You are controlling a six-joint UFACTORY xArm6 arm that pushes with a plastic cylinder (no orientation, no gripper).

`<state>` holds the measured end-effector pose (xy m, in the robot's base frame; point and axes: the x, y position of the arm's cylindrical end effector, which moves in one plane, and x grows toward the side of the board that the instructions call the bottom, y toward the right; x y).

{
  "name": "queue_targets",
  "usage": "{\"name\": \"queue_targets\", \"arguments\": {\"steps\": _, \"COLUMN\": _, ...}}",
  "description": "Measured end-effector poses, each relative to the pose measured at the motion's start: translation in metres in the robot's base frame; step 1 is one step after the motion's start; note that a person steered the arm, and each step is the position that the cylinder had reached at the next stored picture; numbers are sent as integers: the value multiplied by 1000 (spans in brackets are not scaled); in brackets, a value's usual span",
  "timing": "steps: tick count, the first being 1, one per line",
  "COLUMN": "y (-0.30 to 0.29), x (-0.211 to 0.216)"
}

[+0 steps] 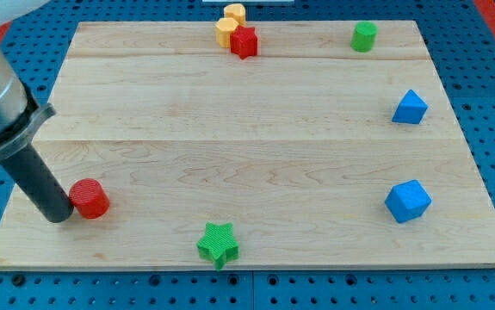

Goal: Slide the red circle to the center

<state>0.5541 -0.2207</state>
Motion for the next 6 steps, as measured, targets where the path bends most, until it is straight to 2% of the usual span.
{"name": "queue_targets", "arguments": {"steps": 3, "y": 66, "x": -19}}
{"name": "queue_targets", "arguments": {"steps": 6, "y": 132, "x": -92}}
